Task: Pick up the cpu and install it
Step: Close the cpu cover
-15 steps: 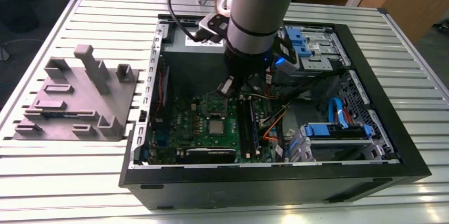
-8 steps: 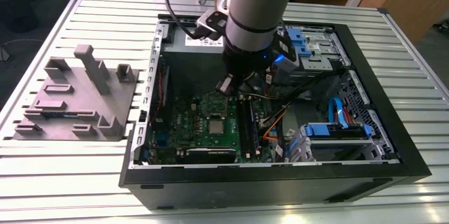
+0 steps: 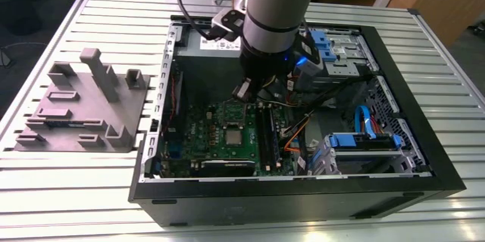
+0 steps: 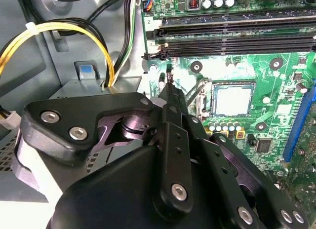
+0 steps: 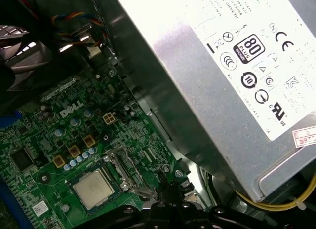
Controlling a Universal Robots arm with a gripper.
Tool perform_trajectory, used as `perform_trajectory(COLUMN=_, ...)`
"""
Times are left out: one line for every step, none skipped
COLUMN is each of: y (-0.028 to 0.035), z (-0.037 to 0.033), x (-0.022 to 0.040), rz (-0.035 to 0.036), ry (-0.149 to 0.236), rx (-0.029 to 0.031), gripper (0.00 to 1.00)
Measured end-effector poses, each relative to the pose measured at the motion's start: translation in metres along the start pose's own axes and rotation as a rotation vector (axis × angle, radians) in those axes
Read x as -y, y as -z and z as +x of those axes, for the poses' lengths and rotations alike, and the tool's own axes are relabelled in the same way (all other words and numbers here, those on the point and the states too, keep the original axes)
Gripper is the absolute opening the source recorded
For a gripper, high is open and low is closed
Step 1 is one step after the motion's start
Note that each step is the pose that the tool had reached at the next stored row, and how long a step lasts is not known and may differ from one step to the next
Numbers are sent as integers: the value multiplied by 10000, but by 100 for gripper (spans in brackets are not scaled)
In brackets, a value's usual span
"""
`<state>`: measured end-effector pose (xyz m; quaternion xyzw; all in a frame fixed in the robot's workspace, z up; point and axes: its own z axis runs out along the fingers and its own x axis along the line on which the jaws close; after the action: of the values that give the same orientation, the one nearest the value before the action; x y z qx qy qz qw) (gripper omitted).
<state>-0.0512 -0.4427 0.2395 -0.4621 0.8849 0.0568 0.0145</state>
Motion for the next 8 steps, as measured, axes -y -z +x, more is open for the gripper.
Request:
perform_trajectory(y=4, z=0, x=0, rz=0, ry=0, rx=0, gripper=10)
perform_trajectory(y=9, z=0, x=-1, rz=0, ry=0, rx=-1, gripper=10)
perform_trajectory(y=13, z=-1, x=-1, rz=0, ry=0, rx=-1, gripper=10)
perform_trajectory(y=18, z=-1, x=-2, rz=0, ry=0, rx=-2, gripper=10)
perform_trajectory(y=21, z=-1, x=-3, rz=0, ry=0, rx=0, gripper=10)
perform_trajectory(y=24, z=-1, x=-3, rz=-1, ry=0, rx=1, gripper=10)
perform_trajectory(y=28, z=-1, x=-4, rz=0, ry=0, rx=0, gripper=10)
perform_trajectory(y=31, z=-1, x=-4, rz=0, ry=0, rx=0, gripper=10)
